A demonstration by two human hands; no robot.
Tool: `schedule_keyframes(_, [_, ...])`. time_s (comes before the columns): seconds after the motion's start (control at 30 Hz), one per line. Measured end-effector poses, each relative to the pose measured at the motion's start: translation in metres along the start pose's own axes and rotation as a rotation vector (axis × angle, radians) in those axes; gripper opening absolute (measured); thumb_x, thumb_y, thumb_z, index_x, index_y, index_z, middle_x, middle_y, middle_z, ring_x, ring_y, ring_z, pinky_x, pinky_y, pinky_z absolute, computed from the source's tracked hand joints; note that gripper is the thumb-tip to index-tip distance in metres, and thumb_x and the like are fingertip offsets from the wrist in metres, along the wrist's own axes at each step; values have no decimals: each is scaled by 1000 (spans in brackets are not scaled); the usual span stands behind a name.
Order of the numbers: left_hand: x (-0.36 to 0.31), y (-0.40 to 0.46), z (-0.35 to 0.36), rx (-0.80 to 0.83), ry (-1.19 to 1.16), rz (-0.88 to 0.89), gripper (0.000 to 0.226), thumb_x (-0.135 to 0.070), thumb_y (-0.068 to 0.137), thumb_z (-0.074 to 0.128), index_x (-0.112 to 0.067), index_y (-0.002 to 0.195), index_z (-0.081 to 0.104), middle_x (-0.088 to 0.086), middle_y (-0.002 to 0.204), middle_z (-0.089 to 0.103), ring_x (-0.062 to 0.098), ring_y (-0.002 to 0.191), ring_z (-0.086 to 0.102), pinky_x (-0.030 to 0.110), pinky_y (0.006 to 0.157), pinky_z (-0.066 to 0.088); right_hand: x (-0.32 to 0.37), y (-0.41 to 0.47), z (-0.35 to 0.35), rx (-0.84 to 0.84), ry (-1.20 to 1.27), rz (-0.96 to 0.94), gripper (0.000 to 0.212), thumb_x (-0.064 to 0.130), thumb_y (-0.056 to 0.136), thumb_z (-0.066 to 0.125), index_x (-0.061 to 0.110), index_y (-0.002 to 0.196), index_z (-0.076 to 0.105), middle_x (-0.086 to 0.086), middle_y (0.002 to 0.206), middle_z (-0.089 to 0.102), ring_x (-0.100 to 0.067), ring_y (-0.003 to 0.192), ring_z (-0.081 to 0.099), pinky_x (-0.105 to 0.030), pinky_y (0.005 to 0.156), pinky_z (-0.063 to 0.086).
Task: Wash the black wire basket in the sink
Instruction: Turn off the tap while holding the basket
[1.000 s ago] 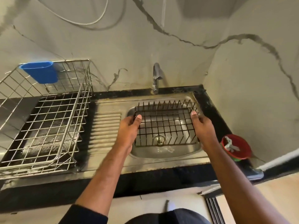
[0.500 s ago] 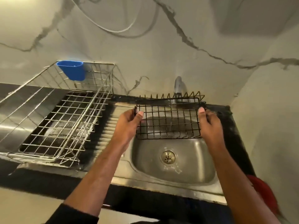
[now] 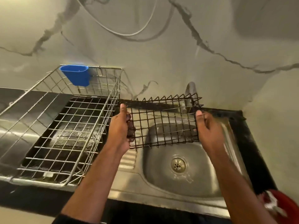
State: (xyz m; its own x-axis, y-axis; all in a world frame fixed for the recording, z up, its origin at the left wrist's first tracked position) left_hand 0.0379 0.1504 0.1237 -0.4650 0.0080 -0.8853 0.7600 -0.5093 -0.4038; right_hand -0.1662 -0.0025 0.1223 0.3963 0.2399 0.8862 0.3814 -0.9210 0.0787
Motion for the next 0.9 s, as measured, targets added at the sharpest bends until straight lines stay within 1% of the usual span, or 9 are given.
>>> schedule_keyframes(0.1, [6, 13, -20, 17, 23, -70, 46, -62, 97, 52, -26, 67, 50, -8, 57, 38, 10, 48, 30, 27, 47, 21, -18, -3, 6, 52, 81, 81, 59, 73, 87, 41, 20, 93, 66, -5, 77, 67, -21, 73, 67, -35, 67, 56])
schedule_keyframes(0.2, [18, 26, -31, -10, 22, -122, 36, -52, 100, 55, -23, 79, 56, -7, 63, 45, 9, 53, 38, 28, 51, 35, -45, -4, 19, 64, 13, 184, 74, 92, 74, 34, 28, 92, 67, -4, 82, 71, -23, 79, 71, -48, 78, 58])
schedule_keyframes(0.3, [28, 40, -26, -4, -33, -175, 34, -46, 101, 56, -23, 77, 55, -5, 61, 48, 11, 51, 45, 35, 61, 49, -56, 4, 40, 138, -87, 230, 59, 72, 93, 33, 26, 114, 64, 3, 87, 71, -13, 78, 69, -37, 80, 56])
schedule_keyframes(0.4, [35, 55, -19, 11, -2, -197, 36, -47, 103, 53, -23, 74, 52, -8, 51, 45, 7, 40, 38, 22, 38, 33, -58, 21, 52, 198, -200, 194, 63, 61, 99, 30, 25, 150, 30, 2, 106, 69, -2, 74, 62, -39, 88, 52])
schedule_keyframes(0.5, [44, 72, -17, 1, -35, -216, 38, -46, 103, 52, -22, 73, 48, -9, 48, 42, 5, 35, 33, 18, 30, 23, -53, 49, 61, 253, -96, 227, 70, 59, 99, 32, 38, 158, 1, 5, 127, 57, -13, 98, 61, -44, 98, 43])
schedule_keyframes(0.63, [58, 100, -10, -17, -65, -271, 41, -47, 104, 49, -22, 71, 43, -8, 45, 40, 6, 35, 33, 19, 30, 24, -61, 99, 81, 327, 118, 304, 66, 36, 107, 39, 45, 156, -3, -10, 153, 40, -35, 129, 50, -43, 87, 49])
schedule_keyframes(0.73, [64, 120, -3, -25, -55, -307, 42, -48, 105, 47, -21, 72, 41, -8, 47, 38, 6, 36, 30, 20, 30, 22, -80, 127, 97, 400, 89, 345, 65, 38, 106, 39, 62, 148, -4, -22, 140, 50, -37, 104, 64, -61, 84, 54])
schedule_keyframes(0.83, [70, 138, 1, -56, -59, -348, 39, -47, 104, 48, -21, 76, 44, -7, 51, 37, 6, 38, 32, 20, 30, 24, -91, 149, 112, 409, -26, 338, 62, 41, 107, 36, 60, 149, -5, -16, 137, 52, -33, 97, 65, -41, 59, 56])
schedule_keyframes(0.9, [75, 148, 3, -65, -67, -370, 39, -47, 105, 47, -21, 77, 44, -8, 51, 36, 6, 38, 31, 20, 29, 24, -101, 162, 121, 391, -74, 333, 57, 45, 106, 33, 58, 151, 1, -8, 127, 59, -25, 78, 62, -32, 55, 50])
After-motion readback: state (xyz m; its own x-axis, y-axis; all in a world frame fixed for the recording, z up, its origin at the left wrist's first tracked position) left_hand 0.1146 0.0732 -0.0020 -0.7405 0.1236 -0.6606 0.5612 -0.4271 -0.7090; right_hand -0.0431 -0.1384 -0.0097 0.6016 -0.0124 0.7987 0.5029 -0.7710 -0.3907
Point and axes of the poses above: each hand's wrist, its own y-axis towards the middle knuckle, its own z-axis out of the palm, x = y × z, the point moved 1 cm from there along y, towards the middle knuckle
